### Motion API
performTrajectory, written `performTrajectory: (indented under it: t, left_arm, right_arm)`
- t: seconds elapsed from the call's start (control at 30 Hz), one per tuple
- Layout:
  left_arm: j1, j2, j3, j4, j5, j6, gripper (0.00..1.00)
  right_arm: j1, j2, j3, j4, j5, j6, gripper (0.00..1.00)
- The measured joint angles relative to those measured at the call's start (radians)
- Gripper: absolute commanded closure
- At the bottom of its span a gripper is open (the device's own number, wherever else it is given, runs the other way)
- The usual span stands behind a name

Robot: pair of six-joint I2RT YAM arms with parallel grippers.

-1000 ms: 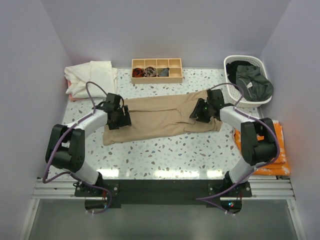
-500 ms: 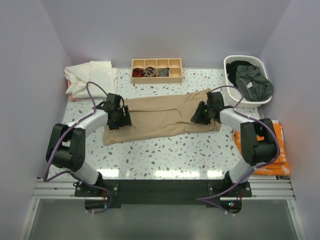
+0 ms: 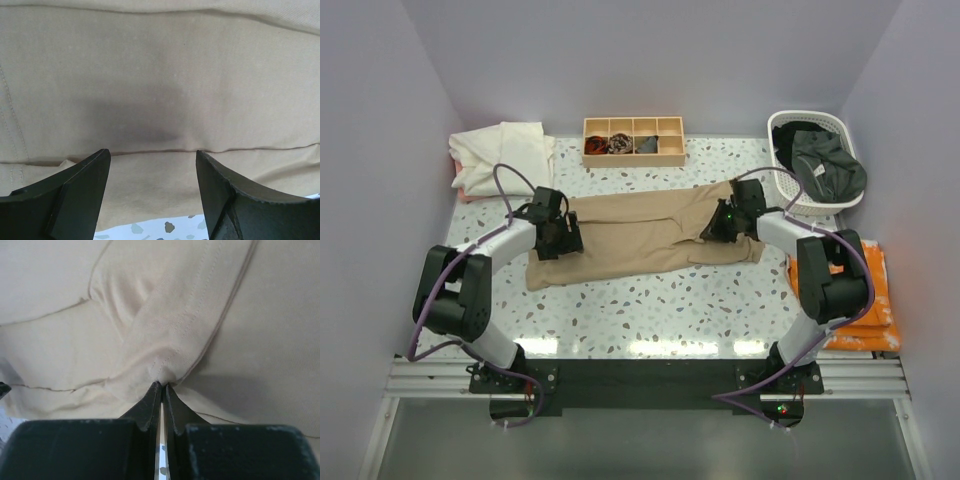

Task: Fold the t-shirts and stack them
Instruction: Fold the other side of the tshirt into a rectangle

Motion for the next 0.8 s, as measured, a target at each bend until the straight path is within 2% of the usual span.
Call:
performTrajectory:
  t: [0.27,0.4,0.5,0.53,0.67,0.77,0.8]
  left_arm:
    - [0.0,0.009,0.0,0.001,0.0,0.01,0.26]
    - [0.0,0.01,0.0,0.002,0.001,0.014,0.26]
    - [0.0,0.01,0.0,0.002,0.001,0.014,0.26]
    - [0.0,0.01,0.0,0.002,0.0,0.014,0.26]
    - [0.0,0.01,0.0,0.002,0.0,0.014,0.25]
    - [0.0,0.01,-0.001,0.003,0.0,0.014,0.25]
    - [0.0,0.01,-0.002,0.004,0.0,0.014,0.25]
  right_arm:
    - [0.0,0.001,0.129,-0.025,-0.026,-0.006,0.97]
    - [0.009,0.088,0.269,-0.027,-0.043,-0.007,0.97]
    - [0.024,0.18,0.349,-0.036,-0.053,-0.007,0.7]
    - [0.031,0.212,0.374,-0.042,-0.057,-0.007,0.65]
    - [0.056,0.278,0.41,-0.067,-0.061,-0.022,0.6]
    - [0.067,0.265,0.406,-0.106,-0.02,-0.048,0.57]
    - [0.068,0.24,0.392,-0.118,0.011,-0.061,0.53]
